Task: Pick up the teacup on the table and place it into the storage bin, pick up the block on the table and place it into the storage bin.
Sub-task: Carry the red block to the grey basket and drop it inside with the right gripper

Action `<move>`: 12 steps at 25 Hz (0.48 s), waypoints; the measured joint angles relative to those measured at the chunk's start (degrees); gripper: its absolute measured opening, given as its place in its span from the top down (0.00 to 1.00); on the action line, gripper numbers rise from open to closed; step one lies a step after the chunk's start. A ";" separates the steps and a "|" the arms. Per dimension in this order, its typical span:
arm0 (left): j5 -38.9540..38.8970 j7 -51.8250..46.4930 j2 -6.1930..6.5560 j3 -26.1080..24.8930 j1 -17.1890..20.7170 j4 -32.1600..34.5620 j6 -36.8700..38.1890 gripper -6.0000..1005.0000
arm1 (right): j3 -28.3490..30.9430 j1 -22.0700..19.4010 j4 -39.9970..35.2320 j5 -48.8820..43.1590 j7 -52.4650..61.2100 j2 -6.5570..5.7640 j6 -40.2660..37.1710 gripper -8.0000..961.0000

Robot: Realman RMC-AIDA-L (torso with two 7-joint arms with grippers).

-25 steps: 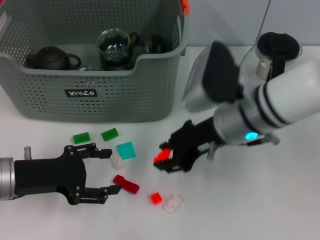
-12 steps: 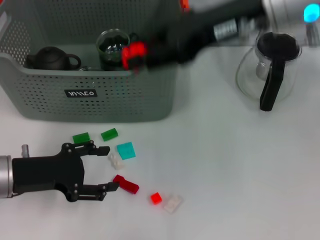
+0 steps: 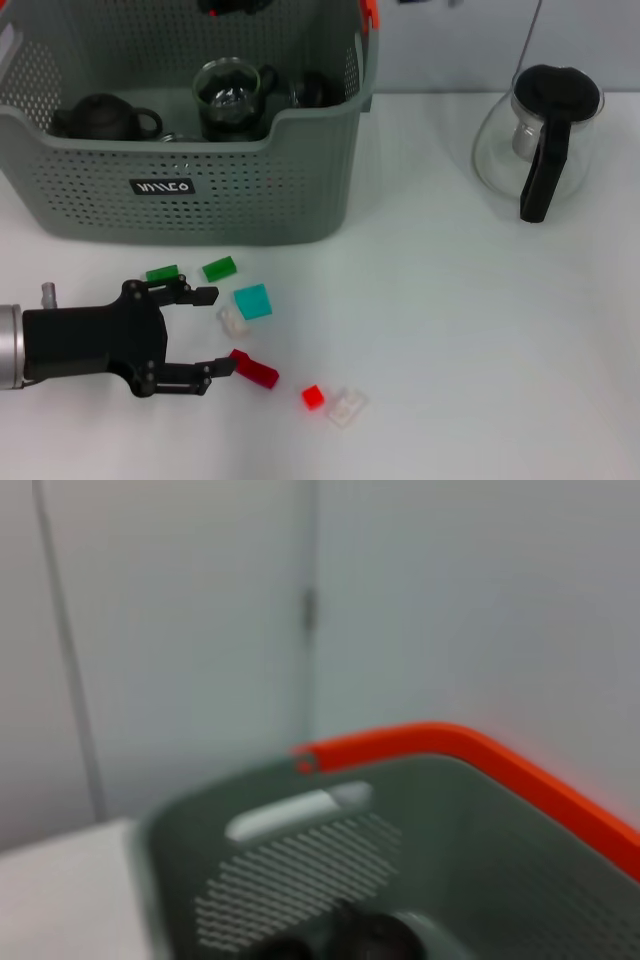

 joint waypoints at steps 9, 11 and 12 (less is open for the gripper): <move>-0.14 -0.52 0.16 0.00 -0.15 0.00 -0.12 0.16 | -5.71 2.12 6.65 -1.63 0.37 0.21 12.49 0.55; -0.14 -0.64 0.25 0.00 -0.15 0.00 -0.15 0.16 | -5.41 1.44 5.85 -1.47 0.16 0.11 12.47 0.47; -0.14 -0.66 0.30 -0.01 -0.16 0.00 -0.17 0.16 | -5.35 0.65 4.51 -1.30 -0.02 0.11 12.02 0.40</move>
